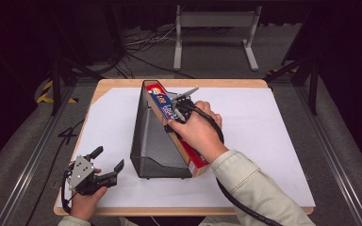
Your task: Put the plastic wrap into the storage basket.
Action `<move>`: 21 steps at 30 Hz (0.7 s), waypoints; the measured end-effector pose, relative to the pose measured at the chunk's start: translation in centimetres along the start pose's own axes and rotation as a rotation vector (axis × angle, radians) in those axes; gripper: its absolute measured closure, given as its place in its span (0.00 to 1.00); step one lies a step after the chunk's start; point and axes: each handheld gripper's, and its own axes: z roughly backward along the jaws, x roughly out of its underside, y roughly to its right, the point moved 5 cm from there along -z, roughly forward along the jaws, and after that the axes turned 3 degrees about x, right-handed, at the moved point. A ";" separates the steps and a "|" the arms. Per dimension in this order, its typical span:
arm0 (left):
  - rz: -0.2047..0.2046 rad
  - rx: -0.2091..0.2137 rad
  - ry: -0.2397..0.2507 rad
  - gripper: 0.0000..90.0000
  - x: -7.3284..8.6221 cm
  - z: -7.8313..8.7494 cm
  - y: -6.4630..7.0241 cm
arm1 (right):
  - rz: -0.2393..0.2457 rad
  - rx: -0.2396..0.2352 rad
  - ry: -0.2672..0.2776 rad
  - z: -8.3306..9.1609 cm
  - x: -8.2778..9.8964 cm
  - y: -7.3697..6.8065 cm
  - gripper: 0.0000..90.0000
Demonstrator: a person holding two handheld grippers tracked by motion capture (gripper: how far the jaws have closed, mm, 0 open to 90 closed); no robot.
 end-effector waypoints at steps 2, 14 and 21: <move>0.001 0.001 0.000 0.17 0.0 0.0 0.0 | 0.001 0.003 -0.012 -0.4 0.1 -0.2 0.44; -0.001 0.003 -0.001 0.17 -0.1 -0.1 0.0 | -0.006 0.044 -0.078 -2.0 0.2 -0.6 0.44; 0.001 0.005 -0.002 0.17 0.0 -0.1 0.0 | -0.019 0.064 -0.128 -2.6 0.4 -0.8 0.44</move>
